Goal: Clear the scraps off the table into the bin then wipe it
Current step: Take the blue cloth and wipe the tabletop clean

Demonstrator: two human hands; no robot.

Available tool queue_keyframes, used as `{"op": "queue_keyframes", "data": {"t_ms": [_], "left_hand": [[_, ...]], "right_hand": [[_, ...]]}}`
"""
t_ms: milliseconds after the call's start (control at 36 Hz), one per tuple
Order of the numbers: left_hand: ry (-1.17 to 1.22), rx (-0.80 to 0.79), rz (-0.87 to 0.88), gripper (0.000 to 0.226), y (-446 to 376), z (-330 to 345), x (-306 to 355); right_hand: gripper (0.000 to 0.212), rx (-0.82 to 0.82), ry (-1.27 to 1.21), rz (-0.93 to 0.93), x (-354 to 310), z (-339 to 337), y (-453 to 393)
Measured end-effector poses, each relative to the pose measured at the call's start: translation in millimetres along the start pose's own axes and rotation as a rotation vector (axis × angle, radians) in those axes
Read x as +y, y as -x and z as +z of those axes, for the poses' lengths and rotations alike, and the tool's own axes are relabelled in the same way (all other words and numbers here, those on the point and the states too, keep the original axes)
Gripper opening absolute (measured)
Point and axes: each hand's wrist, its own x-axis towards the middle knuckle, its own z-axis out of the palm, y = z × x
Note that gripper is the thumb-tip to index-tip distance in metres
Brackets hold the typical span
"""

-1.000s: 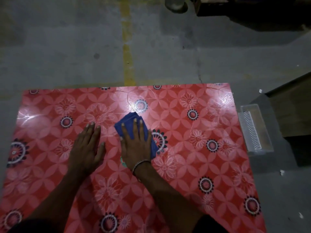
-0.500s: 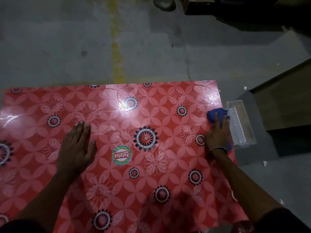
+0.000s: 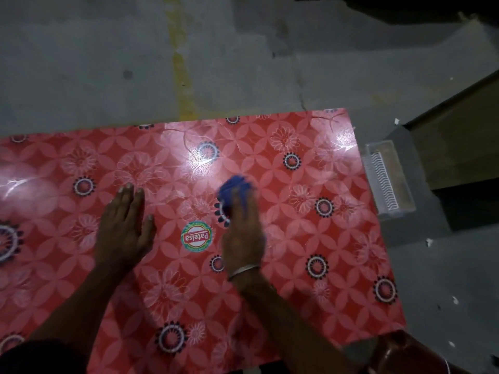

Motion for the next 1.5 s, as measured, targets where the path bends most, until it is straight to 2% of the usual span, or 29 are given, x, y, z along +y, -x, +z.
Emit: {"op": "queue_keyframes", "data": {"t_ms": [56, 139, 222, 278, 361, 528, 722, 833, 917, 1000, 1028, 1056, 1139, 1222, 1250, 1333, 1389, 1500], "left_hand": [[0.000, -0.003, -0.008, 0.067, 0.2, 0.3, 0.2], [-0.007, -0.015, -0.014, 0.066, 0.7, 1.5, -2.2], [-0.012, -0.023, -0.004, 0.067, 1.0, 3.0, -6.5], [-0.023, -0.027, -0.002, 0.066, 0.1, 2.5, -6.4], [-0.020, -0.042, -0.031, 0.067, 2.6, 1.0, -4.7], [-0.026, -0.043, -0.011, 0.066, 4.9, 1.5, -8.9], [-0.021, -0.054, -0.029, 0.067, 5.0, 1.1, -7.4], [-0.025, -0.050, 0.000, 0.067, 6.4, 3.7, -8.5], [-0.037, -0.065, -0.009, 0.067, 6.3, 3.1, -9.0], [-0.051, -0.104, -0.008, 0.068, 6.0, 1.4, -7.1], [-0.051, -0.120, -0.016, 0.069, 6.3, 0.6, -5.9], [-0.055, -0.129, -0.027, 0.069, 7.1, -0.4, -3.7], [-0.053, -0.147, -0.100, 0.068, 20.1, -4.6, 7.0], [-0.061, -0.177, -0.155, 0.068, 54.0, -8.0, 19.7], [-0.064, -0.177, -0.158, 0.067, 68.1, -8.5, 22.9], [-0.077, -0.162, -0.163, 0.066, 110.1, -11.7, 33.1], [-0.083, -0.172, -0.168, 0.065, 132.7, -13.2, 39.7], [-0.082, -0.159, -0.168, 0.066, 144.3, -14.7, 41.8]], "right_hand": [[0.073, -0.140, -0.073, -0.053, -34.6, 30.7, 36.4], [0.081, -0.288, -0.033, -0.127, -55.5, 64.4, 69.1], [0.071, -0.332, 0.066, -0.133, -56.1, 68.9, 68.8], [0.060, -0.314, 0.124, -0.152, -45.9, 62.7, 62.8], [0.056, -0.265, 0.180, -0.136, -13.0, 41.3, 46.0], [0.057, -0.057, 0.319, 0.158, 92.0, -25.1, -8.7], [0.047, 0.177, 0.327, 0.332, 241.7, -115.1, -44.2], [0.048, 0.207, 0.255, 0.478, 269.6, -144.8, -40.3], [0.047, 0.271, 0.273, 0.468, 248.5, -148.4, -28.6], [0.052, 0.353, 0.306, 0.369, 209.0, -124.1, -5.2], [0.054, 0.333, 0.305, 0.353, 185.9, -114.0, 7.0], [0.052, 0.290, 0.278, 0.332, 160.9, -102.5, 19.2], [0.043, 0.066, -0.045, 0.399, 76.0, -62.9, 61.4], [0.045, -0.112, -0.137, 0.193, 8.8, -13.8, 111.2], [0.043, -0.135, -0.052, 0.084, -5.1, 2.1, 130.3], [0.052, -0.194, 0.104, -0.109, -20.7, 39.5, 170.2], [0.055, -0.273, 0.122, -0.118, -18.6, 45.0, 178.7], [0.055, -0.248, 0.149, -0.118, 9.2, 25.8, 162.6]]}}
